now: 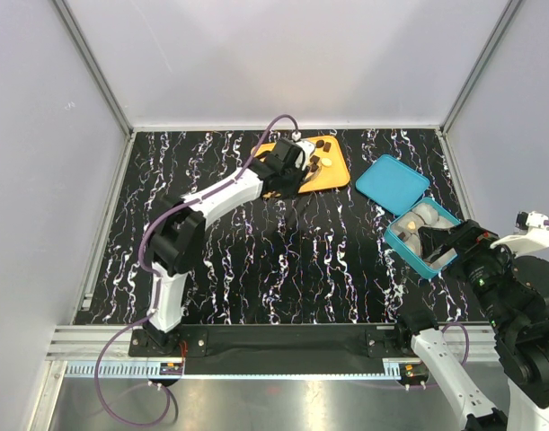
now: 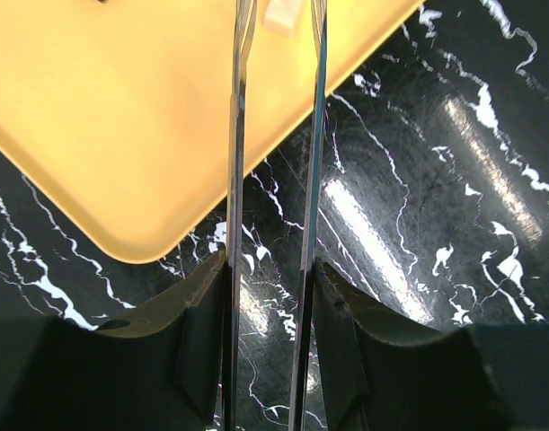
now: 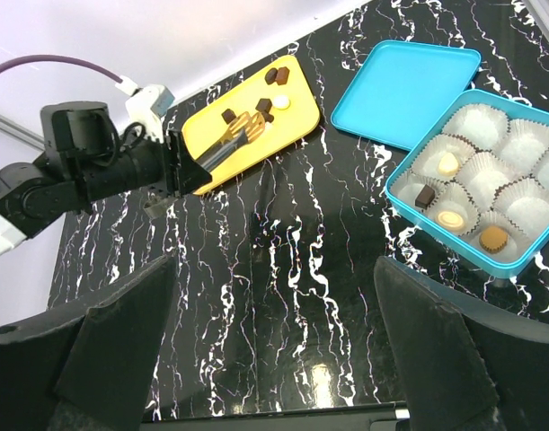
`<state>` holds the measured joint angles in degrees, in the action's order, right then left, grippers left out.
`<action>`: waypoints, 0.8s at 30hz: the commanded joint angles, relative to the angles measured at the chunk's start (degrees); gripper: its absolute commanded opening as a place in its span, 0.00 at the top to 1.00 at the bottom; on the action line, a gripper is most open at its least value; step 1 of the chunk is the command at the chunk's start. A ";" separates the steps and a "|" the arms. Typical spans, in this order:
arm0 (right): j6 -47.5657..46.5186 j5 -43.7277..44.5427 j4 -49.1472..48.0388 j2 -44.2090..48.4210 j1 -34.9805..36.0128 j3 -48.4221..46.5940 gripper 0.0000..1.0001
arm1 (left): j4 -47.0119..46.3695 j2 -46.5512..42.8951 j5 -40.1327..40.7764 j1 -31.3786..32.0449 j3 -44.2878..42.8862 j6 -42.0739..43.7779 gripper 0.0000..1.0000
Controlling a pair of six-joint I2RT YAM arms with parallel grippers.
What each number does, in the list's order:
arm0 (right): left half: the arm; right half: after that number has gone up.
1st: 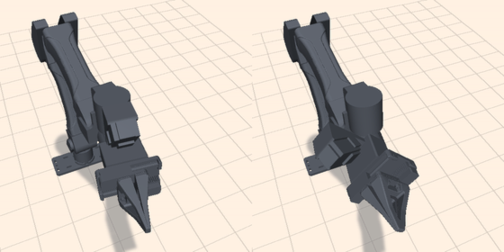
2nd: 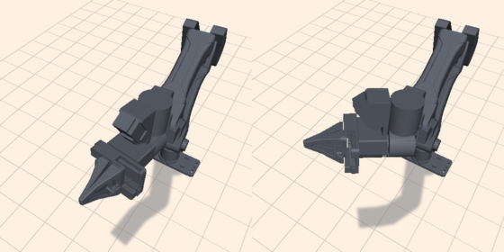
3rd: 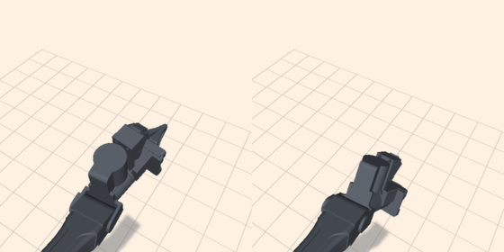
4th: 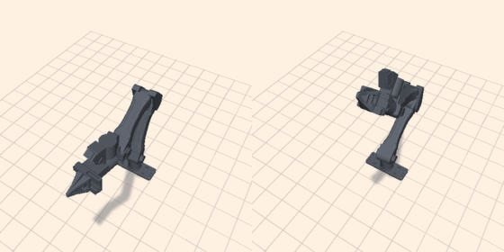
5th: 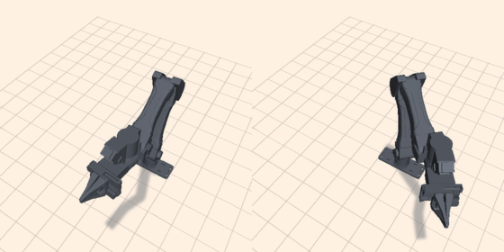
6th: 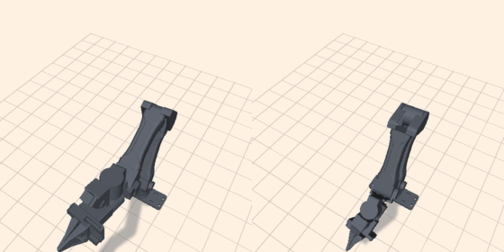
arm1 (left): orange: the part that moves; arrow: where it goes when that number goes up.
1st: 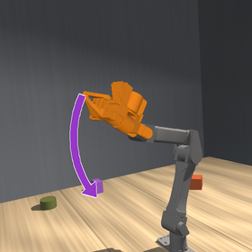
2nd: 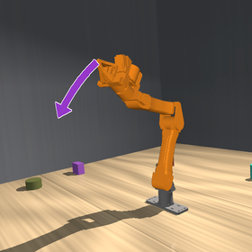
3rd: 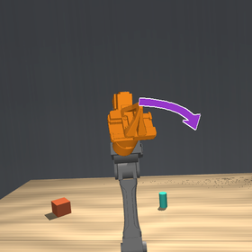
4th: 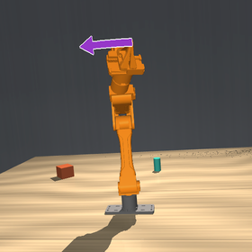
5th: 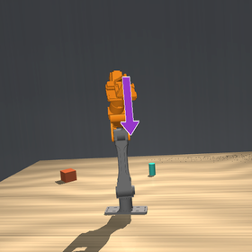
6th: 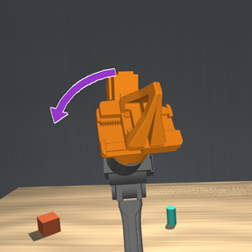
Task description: Pack the chocolate
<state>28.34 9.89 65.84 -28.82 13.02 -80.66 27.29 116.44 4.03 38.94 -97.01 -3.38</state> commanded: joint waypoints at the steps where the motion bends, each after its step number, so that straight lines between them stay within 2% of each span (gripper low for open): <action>1: -0.65 0.92 -1.95 -0.27 0.17 0.42 0.00 | -3.03 0.88 -1.48 -0.27 -0.72 1.62 0.57; 12: -1.44 1.80 -2.12 -0.19 0.26 0.59 0.00 | -2.42 5.46 -2.01 -1.06 -2.83 1.53 0.54; 24: -1.97 2.15 -3.00 -0.62 0.26 1.74 0.00 | -1.19 7.04 -3.15 -1.06 -5.47 1.35 0.57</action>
<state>27.35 10.17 65.34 -28.82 13.02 -79.33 27.49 123.87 2.44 38.11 -99.50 -2.81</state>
